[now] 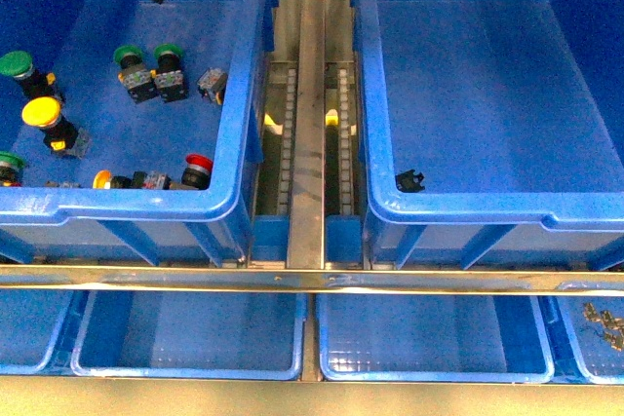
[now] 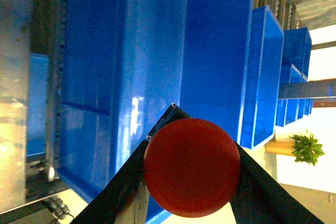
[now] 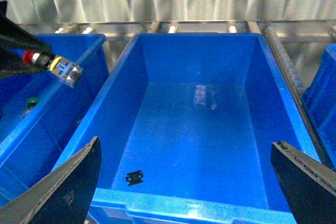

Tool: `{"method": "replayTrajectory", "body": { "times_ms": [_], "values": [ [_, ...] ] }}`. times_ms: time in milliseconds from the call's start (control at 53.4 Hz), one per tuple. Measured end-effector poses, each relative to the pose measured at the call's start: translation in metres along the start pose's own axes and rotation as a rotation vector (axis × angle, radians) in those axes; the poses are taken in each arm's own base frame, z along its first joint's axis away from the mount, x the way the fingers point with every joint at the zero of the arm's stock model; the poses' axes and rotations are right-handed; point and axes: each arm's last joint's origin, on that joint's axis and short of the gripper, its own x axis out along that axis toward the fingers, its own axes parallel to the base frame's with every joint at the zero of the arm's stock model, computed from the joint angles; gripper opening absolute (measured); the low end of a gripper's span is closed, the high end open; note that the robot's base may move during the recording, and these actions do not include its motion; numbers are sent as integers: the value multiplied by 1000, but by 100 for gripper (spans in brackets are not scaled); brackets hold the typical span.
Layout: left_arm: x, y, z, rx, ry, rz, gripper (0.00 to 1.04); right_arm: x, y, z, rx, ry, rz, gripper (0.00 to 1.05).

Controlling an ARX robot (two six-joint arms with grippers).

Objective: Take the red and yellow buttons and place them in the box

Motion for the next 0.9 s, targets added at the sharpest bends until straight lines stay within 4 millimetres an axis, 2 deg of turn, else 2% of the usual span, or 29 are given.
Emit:
{"method": "replayTrajectory", "body": {
  "times_ms": [187,487,693,899],
  "values": [
    [25,-15,-10,-27,38,-38,34,0,0,0,0,0,0,98],
    [62,-11,-32,-48,103,-18,34,0,0,0,0,0,0,98],
    [82,-6,-26,-45,103,-12,34,0,0,0,0,0,0,98],
    [91,-8,-17,-30,96,-21,34,1,0,-1,-18,36,9,98]
  ]
}}
